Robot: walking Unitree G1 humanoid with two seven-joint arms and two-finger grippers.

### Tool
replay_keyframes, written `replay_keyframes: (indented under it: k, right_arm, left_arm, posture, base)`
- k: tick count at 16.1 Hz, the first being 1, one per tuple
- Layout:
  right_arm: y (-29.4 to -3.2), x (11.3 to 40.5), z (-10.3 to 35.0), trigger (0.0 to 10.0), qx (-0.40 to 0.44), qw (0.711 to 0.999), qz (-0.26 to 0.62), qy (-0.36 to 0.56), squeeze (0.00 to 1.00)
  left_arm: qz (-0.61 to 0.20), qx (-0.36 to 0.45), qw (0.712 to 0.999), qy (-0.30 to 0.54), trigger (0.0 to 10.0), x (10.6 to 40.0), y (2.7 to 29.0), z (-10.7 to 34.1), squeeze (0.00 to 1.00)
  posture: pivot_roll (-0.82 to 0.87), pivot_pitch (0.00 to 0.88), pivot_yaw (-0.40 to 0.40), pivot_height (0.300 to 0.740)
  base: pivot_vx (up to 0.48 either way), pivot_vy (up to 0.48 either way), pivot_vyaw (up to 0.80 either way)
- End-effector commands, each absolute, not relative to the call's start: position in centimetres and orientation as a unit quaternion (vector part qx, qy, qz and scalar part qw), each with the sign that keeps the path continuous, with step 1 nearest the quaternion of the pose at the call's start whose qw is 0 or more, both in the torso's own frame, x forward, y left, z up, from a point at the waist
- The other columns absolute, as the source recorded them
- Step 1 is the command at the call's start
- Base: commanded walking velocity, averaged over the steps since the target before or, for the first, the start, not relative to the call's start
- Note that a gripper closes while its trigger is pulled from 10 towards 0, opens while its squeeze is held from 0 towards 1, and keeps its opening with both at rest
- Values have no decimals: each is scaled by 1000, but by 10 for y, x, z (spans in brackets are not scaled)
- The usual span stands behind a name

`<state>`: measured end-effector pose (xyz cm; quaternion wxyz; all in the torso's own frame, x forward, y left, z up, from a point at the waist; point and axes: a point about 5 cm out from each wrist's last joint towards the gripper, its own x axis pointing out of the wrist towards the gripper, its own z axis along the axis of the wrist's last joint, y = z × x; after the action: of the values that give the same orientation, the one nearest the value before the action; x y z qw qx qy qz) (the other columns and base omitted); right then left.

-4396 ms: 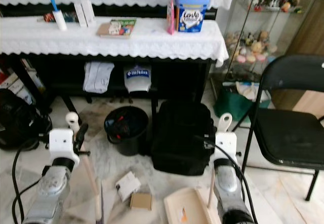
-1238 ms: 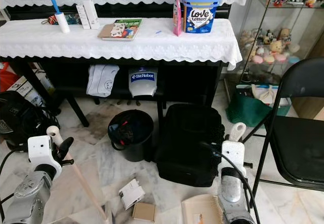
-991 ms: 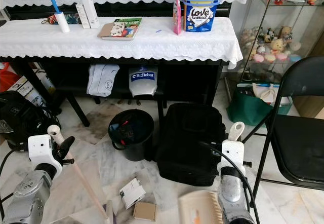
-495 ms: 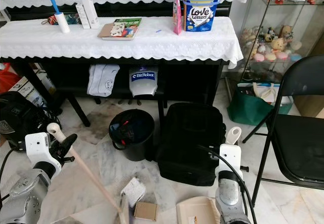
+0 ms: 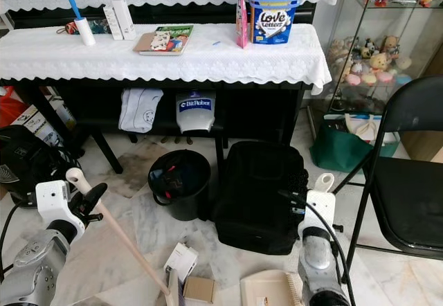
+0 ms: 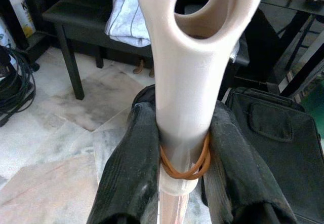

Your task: Sweep floor

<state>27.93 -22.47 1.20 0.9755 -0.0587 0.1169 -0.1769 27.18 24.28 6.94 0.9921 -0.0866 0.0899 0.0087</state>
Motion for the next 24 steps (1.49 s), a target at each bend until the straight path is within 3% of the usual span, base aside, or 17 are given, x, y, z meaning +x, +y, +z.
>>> replay_keyframes:
  k: [1,9,12,15,18,24]
  right_arm:
    - [-218,261,-18,10000,8,955,-198,221,0]
    - [-211,258,-34,10000,101,917,-174,346,0]
    - [-209,261,-32,10000,93,923,-165,336,0]
    - [-215,278,-9,10000,-36,958,-138,249,0]
    - [-215,300,28,10000,-88,981,-130,114,0]
    - [-205,307,46,10000,-104,989,-103,35,0]
  left_arm:
    - [8,-82,994,77,10000,275,247,78,0]
    - [3,-78,994,77,10000,277,245,77,0]
    - [2,-76,994,78,10000,277,244,77,0]
    - [4,-75,994,78,10000,278,244,77,0]
    - [8,-75,994,78,10000,278,245,76,0]
    - [9,-76,994,76,10000,279,244,76,0]
  posture:
    - [176,0,92,740]
    - [170,0,87,740]
    - [169,0,86,740]
    - [170,0,85,740]
    - [165,0,82,740]
    - [163,0,75,740]
  base:
    - [0,0,0]
    - [0,0,0]
    - [0,0,0]
    - [0,0,0]
    - [0,0,0]
    - [0,0,0]
